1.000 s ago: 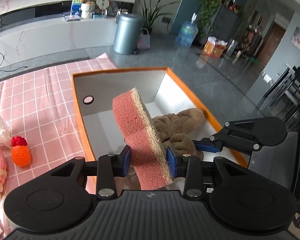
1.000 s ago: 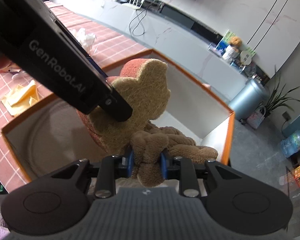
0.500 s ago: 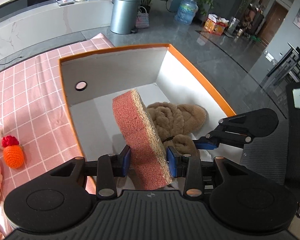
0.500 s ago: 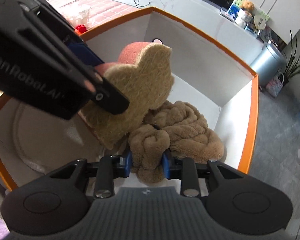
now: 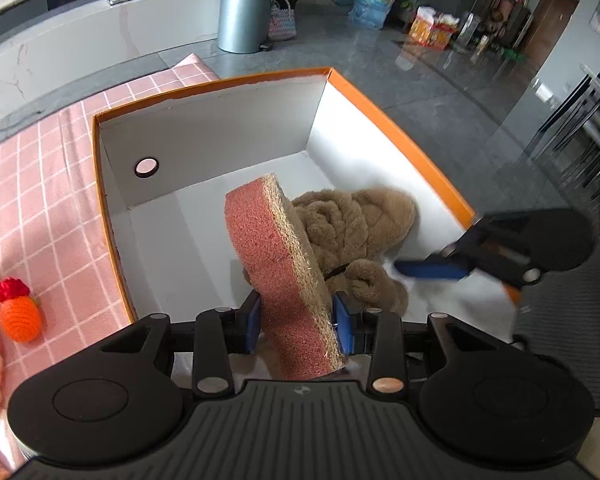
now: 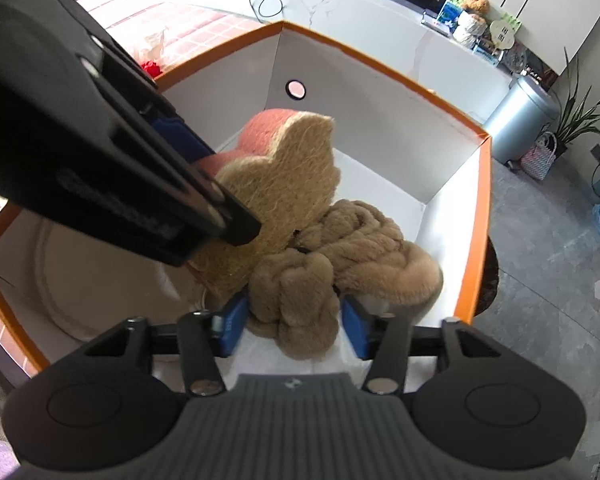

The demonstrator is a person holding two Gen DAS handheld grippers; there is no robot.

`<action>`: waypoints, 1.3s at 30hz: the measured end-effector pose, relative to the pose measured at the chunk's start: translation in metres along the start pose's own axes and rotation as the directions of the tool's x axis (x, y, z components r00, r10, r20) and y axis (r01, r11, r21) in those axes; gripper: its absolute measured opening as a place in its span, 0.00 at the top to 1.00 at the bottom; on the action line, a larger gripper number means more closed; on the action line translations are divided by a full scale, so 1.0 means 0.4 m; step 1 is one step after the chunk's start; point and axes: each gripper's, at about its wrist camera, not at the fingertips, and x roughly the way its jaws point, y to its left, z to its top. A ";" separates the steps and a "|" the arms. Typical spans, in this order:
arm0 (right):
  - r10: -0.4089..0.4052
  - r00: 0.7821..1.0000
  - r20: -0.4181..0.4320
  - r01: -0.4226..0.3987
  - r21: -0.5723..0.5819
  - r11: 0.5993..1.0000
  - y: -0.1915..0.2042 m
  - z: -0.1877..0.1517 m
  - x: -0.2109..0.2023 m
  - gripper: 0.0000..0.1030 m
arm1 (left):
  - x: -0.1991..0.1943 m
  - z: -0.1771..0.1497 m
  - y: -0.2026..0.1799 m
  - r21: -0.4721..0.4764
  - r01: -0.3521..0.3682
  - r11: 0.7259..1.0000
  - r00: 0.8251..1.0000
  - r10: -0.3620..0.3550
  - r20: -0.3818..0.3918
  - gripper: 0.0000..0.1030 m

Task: Organize soft objects
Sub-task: 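Open both tools to release the plush and sponge bear into the box, then withdraw both tools from the box back over the table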

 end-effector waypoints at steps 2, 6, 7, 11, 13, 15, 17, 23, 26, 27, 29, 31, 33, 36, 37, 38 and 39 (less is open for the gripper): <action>-0.015 1.000 0.006 0.015 -0.004 1.000 0.014 -0.011 -0.009 0.43 | -0.002 -0.003 -0.016 0.011 -0.029 1.000 1.000 0.029 0.003 0.55; -0.030 0.999 0.018 0.030 0.004 1.000 0.016 -0.017 -0.020 0.40 | -0.015 -0.016 -0.031 0.045 -0.102 0.994 0.995 0.100 0.029 0.44; -0.034 0.999 0.022 0.034 0.005 0.999 0.017 -0.018 -0.024 0.39 | -0.019 -0.016 -0.030 0.047 -0.121 0.992 0.992 0.119 0.035 0.41; -0.045 0.998 0.036 0.044 0.008 0.999 0.016 -0.028 -0.039 0.39 | -0.040 -0.022 -0.009 0.026 -0.136 0.990 0.990 0.135 0.049 0.37; -0.050 0.998 0.041 0.050 0.008 0.999 0.017 -0.032 -0.045 0.39 | -0.057 -0.024 -0.002 0.022 -0.141 0.990 0.988 0.139 0.061 0.34; -0.058 0.997 0.049 0.058 0.008 0.998 0.022 -0.034 -0.052 0.37 | -0.075 -0.027 0.001 0.026 -0.147 0.989 0.986 0.144 0.082 0.28; -0.067 0.996 0.062 0.067 0.007 0.998 0.029 -0.035 -0.062 0.32 | -0.093 -0.030 0.001 0.036 -0.160 0.986 0.983 0.156 0.102 0.26; -0.112 0.989 0.096 0.113 -0.007 0.994 0.052 -0.034 -0.098 0.22 | -0.137 -0.037 -0.016 0.077 -0.173 0.982 0.975 0.160 0.156 0.23; -0.121 0.986 0.119 0.121 0.003 0.993 0.058 -0.032 -0.121 0.18 | -0.164 -0.048 -0.014 0.071 -0.149 0.986 0.972 0.133 0.195 0.23; -0.123 0.984 0.125 0.123 0.010 0.992 0.060 -0.032 -0.129 0.18 | -0.174 -0.053 -0.013 0.069 -0.141 0.988 0.970 0.123 0.211 0.23; -0.136 0.981 0.137 0.134 0.028 0.991 0.065 -0.033 -0.143 0.18 | -0.195 -0.067 -0.011 0.061 -0.131 0.990 0.963 0.112 0.243 0.23; -0.154 0.977 0.151 0.147 0.056 0.988 0.071 -0.031 -0.155 0.17 | -0.218 -0.082 -0.009 0.049 -0.132 0.990 0.953 0.113 0.281 0.23; -0.163 0.973 0.165 0.149 0.092 0.985 0.077 -0.034 -0.164 0.17 | -0.240 -0.101 -0.008 0.044 -0.142 0.989 0.938 0.120 0.324 0.23; -0.178 0.967 0.184 0.150 0.155 0.976 0.088 -0.035 -0.178 0.17 | -0.272 -0.128 -0.007 0.042 -0.151 0.988 0.919 0.125 0.375 0.23; -0.185 0.964 0.192 0.152 0.175 0.973 0.093 -0.036 -0.184 0.17 | -0.285 -0.137 -0.006 0.039 -0.153 0.987 0.911 0.126 0.393 0.23; -0.194 0.960 0.201 0.154 0.195 0.969 0.100 -0.037 -0.190 0.17 | -0.296 -0.145 -0.003 0.035 -0.157 0.987 0.904 0.129 0.408 0.23; -0.198 0.957 0.212 0.153 0.212 0.965 0.107 -0.039 -0.195 0.17 | -0.307 -0.153 -0.003 0.030 -0.163 0.986 0.895 0.135 0.425 0.23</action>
